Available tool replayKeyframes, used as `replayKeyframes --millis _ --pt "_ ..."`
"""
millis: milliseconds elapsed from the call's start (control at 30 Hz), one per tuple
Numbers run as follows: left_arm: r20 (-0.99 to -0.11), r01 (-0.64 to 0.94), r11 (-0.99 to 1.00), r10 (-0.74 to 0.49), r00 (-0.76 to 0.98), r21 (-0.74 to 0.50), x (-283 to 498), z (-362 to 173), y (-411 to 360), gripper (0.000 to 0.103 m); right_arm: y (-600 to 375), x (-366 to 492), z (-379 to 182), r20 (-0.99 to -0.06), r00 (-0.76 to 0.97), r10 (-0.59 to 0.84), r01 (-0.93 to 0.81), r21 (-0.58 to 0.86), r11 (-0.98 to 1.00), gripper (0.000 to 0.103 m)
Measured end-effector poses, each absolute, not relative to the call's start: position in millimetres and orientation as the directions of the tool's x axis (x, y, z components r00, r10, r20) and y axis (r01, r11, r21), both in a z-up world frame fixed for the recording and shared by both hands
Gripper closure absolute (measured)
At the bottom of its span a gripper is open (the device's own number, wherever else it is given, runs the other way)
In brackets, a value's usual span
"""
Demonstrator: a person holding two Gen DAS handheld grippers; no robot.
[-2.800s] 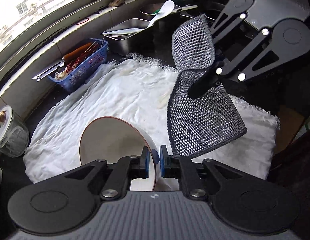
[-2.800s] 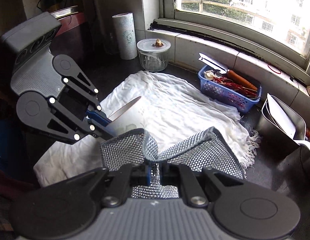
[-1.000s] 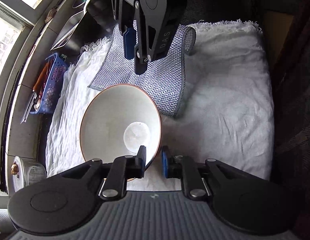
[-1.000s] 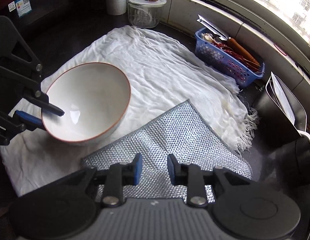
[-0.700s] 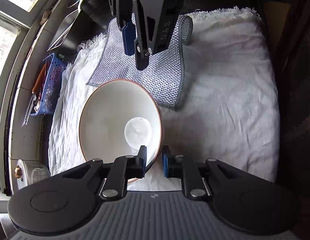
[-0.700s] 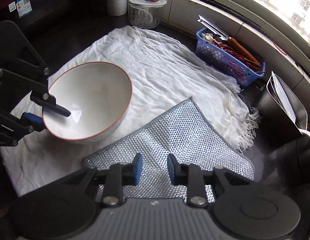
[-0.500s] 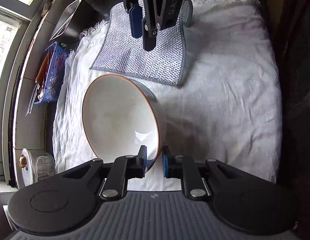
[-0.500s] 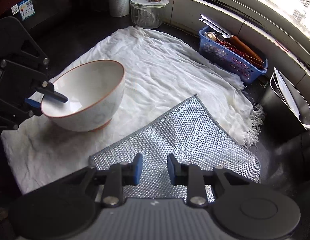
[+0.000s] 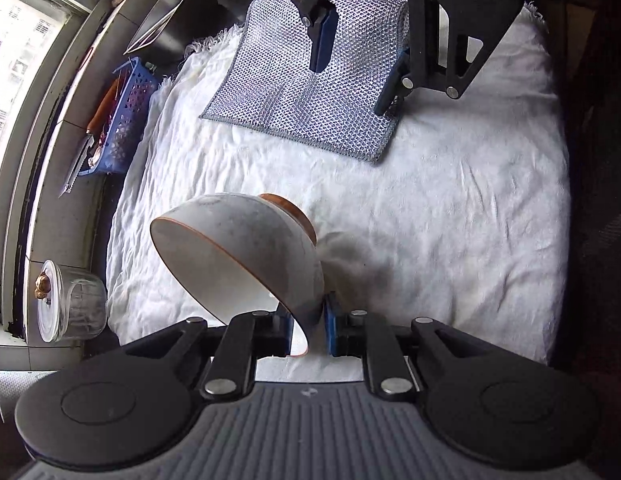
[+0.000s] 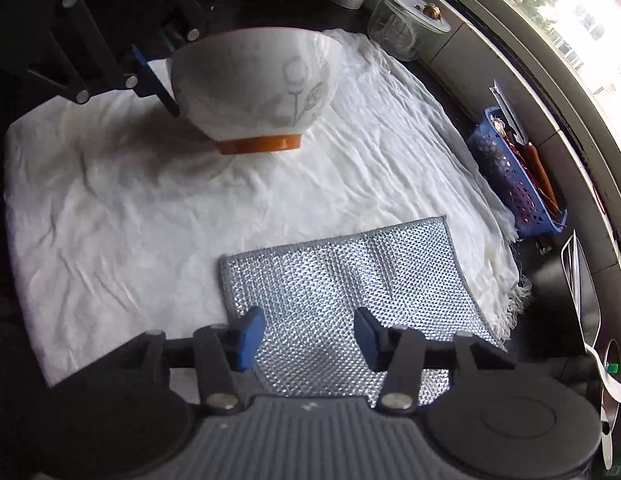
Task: Clean bowl
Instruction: 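Open the right gripper to drop the mesh pad onto the cloth, then lower the white bowl upright onto the cloth and open the left gripper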
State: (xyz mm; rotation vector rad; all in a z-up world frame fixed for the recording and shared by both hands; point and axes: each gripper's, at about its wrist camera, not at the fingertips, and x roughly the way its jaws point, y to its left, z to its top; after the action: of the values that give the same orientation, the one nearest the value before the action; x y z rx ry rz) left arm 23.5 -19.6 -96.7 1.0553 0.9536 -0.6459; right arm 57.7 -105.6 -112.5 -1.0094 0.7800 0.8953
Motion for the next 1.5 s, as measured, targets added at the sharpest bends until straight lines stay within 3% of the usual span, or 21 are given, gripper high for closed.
replayKeyframes --millis 167,367,500,533,667,800,933,1167,1500 --pt "-0.877 0.837 0.310 -0.023 0.480 0.450 18.7 -94.9 -27.9 0.089 -102.9 44.2 -105.6 -0.869 0.420 0.263 -0.906 -0.382 0.185 0.052" --pt "-0.856 0.857 0.024 0.055 0.513 0.515 7.6 -102.0 -42.4 0.091 -100.3 41.1 -117.2 -0.870 0.434 0.232 -0.900 -0.404 0.167 0.054" --pt "-0.849 0.853 -0.109 0.094 0.520 0.511 4.8 -103.5 -45.3 0.090 -100.8 46.3 -116.4 -0.879 0.419 0.228 -0.904 -0.380 0.197 0.074" --pt "-0.850 0.854 -0.115 0.094 0.518 0.508 4.8 -103.5 -44.9 0.090 -101.1 48.2 -116.1 -0.882 0.416 0.223 -0.904 -0.375 0.206 0.074" --pt "-0.864 0.867 -0.047 0.072 0.498 0.496 5.4 -100.5 -39.9 0.091 -104.2 52.8 -114.2 -0.885 0.404 0.230 -0.906 -0.353 0.231 0.076" --pt "-0.867 0.871 -0.019 0.088 0.490 0.491 1.3 -105.2 -33.9 0.091 -105.0 55.6 -115.6 -0.893 0.380 0.241 -0.912 -0.318 0.260 0.097" --pt "-0.855 0.860 -0.005 0.107 0.508 0.510 -1.0 -105.5 -29.4 0.091 -103.0 55.1 -114.0 -0.896 0.357 0.263 -0.918 -0.285 0.275 0.102" --pt "-0.869 0.862 0.111 0.097 0.486 0.494 3.7 -95.3 -20.0 0.091 -95.0 51.5 -103.9 -0.892 0.306 0.334 -0.933 -0.211 0.291 0.102" --pt "-0.874 0.844 0.247 0.032 0.484 0.476 1.0 -91.5 -27.2 0.084 -108.7 53.1 -91.0 -0.864 0.357 0.354 -0.898 -0.213 0.386 0.096"
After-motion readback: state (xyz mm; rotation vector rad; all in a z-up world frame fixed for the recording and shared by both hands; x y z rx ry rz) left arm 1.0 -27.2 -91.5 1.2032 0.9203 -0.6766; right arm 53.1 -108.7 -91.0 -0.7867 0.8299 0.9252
